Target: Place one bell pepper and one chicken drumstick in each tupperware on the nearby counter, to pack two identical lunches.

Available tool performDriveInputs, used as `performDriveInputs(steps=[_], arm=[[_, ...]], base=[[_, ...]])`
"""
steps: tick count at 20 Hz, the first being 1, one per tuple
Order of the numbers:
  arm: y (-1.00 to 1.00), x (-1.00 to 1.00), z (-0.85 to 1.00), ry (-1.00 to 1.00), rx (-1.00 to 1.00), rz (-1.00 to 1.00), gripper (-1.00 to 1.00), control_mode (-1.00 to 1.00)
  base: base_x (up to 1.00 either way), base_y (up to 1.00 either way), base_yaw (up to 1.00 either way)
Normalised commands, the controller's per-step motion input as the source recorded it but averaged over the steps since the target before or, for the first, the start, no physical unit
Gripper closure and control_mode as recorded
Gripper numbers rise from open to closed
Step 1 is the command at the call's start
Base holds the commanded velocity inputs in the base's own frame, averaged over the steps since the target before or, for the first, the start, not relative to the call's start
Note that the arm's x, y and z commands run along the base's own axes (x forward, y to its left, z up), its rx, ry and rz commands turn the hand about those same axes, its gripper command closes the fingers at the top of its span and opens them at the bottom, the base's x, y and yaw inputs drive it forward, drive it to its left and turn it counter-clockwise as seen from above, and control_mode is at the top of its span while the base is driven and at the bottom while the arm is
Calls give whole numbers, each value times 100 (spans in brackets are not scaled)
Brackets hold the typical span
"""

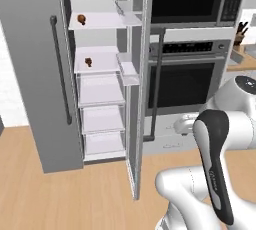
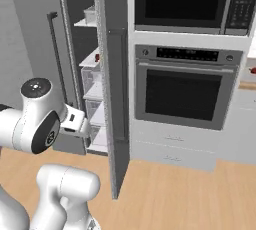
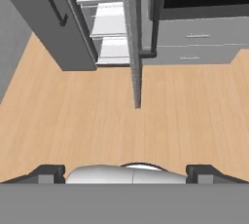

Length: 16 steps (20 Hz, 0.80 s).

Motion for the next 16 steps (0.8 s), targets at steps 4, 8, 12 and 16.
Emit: performDriveInputs(steps=[4, 8, 12, 16], arm=[[0, 0, 0, 0, 0, 0, -100, 100], [0, 0, 0, 0, 0, 0, -100, 100], [0, 0, 0, 0, 0, 0, -100, 100], [0, 0, 0, 0, 0, 0, -100, 100]], base=[[51, 100, 0], [77, 100, -4], [78, 99, -8], [52, 27, -8]])
